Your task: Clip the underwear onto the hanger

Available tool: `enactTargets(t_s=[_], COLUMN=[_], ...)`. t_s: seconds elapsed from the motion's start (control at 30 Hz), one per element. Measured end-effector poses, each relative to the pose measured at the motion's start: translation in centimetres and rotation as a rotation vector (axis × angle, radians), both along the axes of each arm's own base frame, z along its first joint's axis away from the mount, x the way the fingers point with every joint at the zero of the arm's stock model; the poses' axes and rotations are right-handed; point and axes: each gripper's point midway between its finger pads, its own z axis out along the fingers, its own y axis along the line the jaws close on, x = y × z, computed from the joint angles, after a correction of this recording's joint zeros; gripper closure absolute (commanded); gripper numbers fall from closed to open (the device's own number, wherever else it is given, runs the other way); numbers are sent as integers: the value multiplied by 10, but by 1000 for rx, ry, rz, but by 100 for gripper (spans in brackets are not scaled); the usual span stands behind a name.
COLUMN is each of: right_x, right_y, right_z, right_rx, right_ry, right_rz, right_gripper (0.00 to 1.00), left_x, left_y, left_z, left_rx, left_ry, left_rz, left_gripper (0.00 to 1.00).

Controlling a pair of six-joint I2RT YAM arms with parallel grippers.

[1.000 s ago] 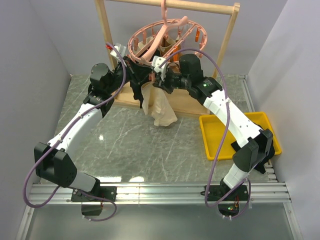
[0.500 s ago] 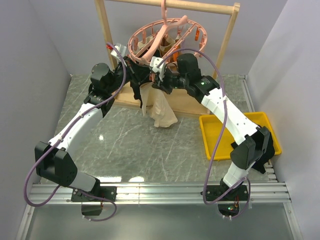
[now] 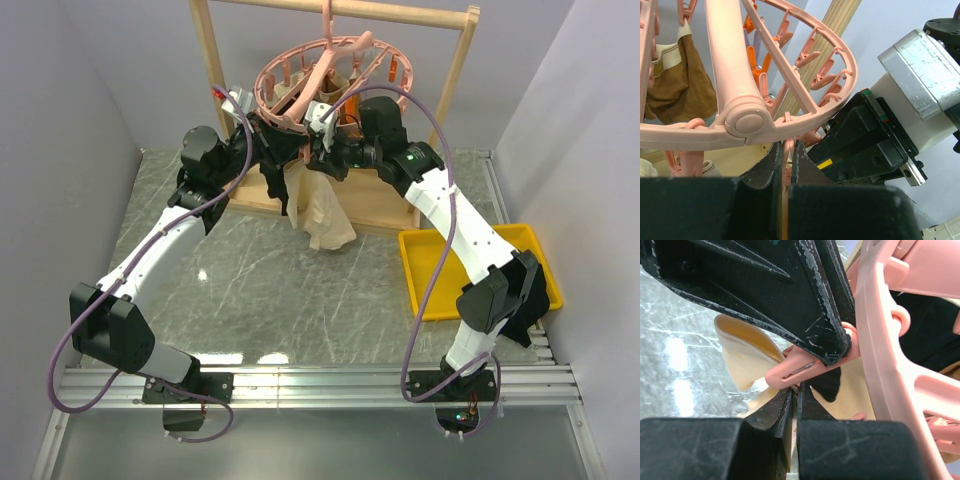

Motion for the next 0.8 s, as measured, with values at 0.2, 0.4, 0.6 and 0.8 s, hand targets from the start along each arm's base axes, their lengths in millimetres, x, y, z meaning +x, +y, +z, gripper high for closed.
enactTargets(t_s=[0.2, 0.4, 0.6, 0.8], right_x=[-3, -5, -8, -11], right_y=[1, -3, -4, -5], right_z=[1, 11, 12, 15], right_rx=[21, 65, 86, 109], right_ry=[29, 63, 94, 124], right_rz=[16, 32, 44, 57], right_gripper=[100, 100, 100, 100], left_x=[0, 0, -2, -2], left_y=[0, 0, -1, -1], left_z=[0, 0, 1, 1], left_rx=[10, 16, 15, 16], left_ry=[-13, -22, -29, -32], left_rz=[-2, -3, -11, -15], left_gripper=[100, 100, 100, 100])
